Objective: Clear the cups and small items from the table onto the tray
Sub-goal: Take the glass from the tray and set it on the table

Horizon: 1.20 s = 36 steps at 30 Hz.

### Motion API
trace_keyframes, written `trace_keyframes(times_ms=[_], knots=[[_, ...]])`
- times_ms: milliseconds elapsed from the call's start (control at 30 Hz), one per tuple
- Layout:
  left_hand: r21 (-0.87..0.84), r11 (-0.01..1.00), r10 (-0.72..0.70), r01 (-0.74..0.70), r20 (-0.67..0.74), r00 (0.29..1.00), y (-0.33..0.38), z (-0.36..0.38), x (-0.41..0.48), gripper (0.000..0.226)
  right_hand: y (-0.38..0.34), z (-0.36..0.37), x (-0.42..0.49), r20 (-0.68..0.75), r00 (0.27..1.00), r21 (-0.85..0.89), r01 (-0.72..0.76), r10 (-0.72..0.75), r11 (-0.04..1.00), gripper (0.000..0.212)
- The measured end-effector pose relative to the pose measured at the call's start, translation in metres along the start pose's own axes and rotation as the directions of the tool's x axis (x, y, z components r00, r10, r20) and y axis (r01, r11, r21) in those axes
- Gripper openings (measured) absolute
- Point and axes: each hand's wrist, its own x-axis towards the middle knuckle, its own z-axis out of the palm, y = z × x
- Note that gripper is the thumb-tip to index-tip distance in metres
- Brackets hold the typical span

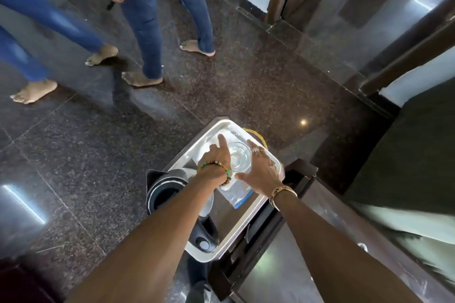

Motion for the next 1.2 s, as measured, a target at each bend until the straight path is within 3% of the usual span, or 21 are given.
trace_keyframes(times_ms=[133, 267, 433, 567, 700, 867, 1200], knots=[[-0.074, 0.997, 0.037, -0.036, 0.024, 0.999, 0.002, 0.009, 0.012, 0.083, 0.001, 0.010, 0.008, -0.018, 1.000, 0.047, -0.022, 0.023, 0.999, 0.110], [-0.083, 0.993, 0.080, -0.084, -0.045, 0.996, 0.007, 0.011, 0.014, 0.084, -0.001, 0.019, 0.012, -0.029, 1.000, 0.110, -0.010, 0.013, 0.994, 0.108], [-0.024, 0.986, 0.162, -0.163, -0.042, 0.986, 0.006, 0.003, 0.001, 0.086, 0.000, 0.013, -0.006, -0.086, 0.996, 0.198, -0.019, 0.037, 0.980, 0.098], [-0.084, 0.972, 0.217, -0.221, -0.048, 0.975, 0.014, -0.009, -0.033, 0.085, -0.002, -0.009, -0.040, -0.114, 0.991, 0.248, -0.036, 0.066, 0.968, 0.090], [-0.131, 0.953, 0.259, -0.272, -0.106, 0.960, 0.031, -0.025, -0.078, 0.081, -0.002, -0.045, -0.082, -0.184, 0.982, 0.250, -0.005, 0.053, 0.968, 0.081], [-0.144, 0.936, 0.305, -0.323, -0.130, 0.943, 0.056, -0.043, -0.144, 0.081, -0.002, -0.092, -0.144, -0.222, 0.975, 0.146, 0.033, 0.000, 0.989, 0.085], [-0.155, 0.839, 0.497, -0.522, -0.173, 0.850, 0.096, -0.035, -0.238, 0.073, 0.009, -0.133, -0.258, -0.341, 0.936, 0.078, -0.068, 0.090, 0.995, 0.086]])
